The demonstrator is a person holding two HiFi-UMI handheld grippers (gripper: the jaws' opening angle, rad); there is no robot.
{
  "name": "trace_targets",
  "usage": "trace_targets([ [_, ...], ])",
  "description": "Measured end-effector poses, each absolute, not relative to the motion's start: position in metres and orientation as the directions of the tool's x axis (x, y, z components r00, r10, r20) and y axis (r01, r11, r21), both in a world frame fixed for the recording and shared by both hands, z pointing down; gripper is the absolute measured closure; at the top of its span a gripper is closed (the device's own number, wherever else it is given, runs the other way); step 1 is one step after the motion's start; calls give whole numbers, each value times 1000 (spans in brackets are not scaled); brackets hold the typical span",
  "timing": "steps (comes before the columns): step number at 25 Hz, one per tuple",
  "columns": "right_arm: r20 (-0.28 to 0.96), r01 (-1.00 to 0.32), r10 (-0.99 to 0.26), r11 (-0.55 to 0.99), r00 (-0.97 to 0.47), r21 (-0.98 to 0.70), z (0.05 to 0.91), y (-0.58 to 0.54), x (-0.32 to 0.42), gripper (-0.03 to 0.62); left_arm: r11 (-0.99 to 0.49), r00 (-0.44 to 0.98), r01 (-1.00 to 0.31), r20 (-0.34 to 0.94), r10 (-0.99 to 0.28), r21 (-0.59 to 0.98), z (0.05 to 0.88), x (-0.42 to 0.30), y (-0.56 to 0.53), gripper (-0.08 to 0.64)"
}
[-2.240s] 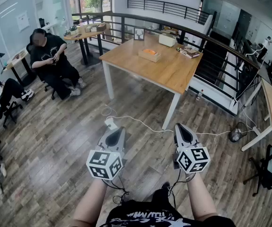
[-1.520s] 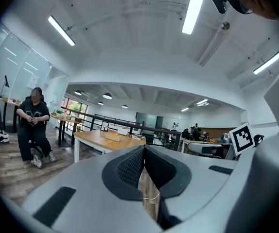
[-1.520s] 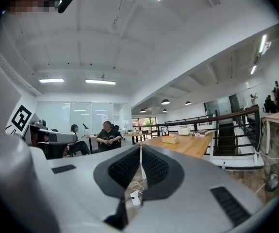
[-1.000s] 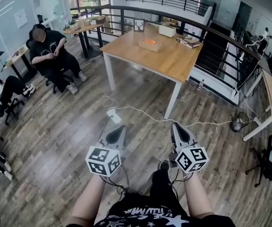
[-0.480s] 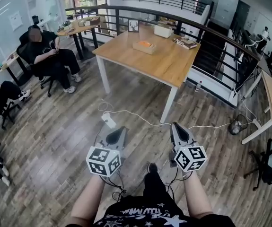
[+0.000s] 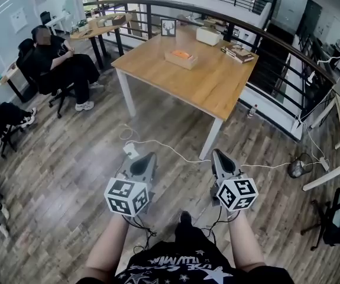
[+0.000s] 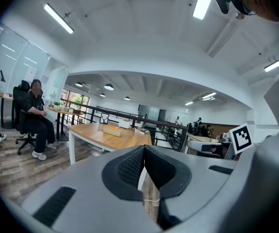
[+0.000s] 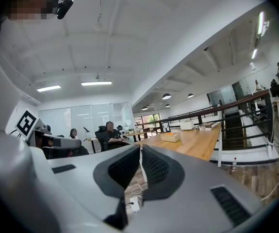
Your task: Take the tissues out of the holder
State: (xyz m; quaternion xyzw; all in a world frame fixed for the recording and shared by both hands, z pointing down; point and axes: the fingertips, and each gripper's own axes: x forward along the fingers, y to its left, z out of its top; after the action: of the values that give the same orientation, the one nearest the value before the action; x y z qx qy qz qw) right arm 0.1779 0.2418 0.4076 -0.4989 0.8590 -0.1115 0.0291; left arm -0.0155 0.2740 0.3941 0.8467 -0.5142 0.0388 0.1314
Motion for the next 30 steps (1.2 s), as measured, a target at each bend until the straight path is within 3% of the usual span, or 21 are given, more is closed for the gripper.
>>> trace_targets([
  [19, 100, -776, -775, 599, -624, -200, 427, 58, 203, 566, -322, 361, -926, 221, -906, 196, 414, 30, 107, 548],
  [30, 116, -789, -783, 588, -610, -181, 429, 2, 183, 566, -370, 413, -903, 206, -887, 218, 414, 19, 39, 548],
])
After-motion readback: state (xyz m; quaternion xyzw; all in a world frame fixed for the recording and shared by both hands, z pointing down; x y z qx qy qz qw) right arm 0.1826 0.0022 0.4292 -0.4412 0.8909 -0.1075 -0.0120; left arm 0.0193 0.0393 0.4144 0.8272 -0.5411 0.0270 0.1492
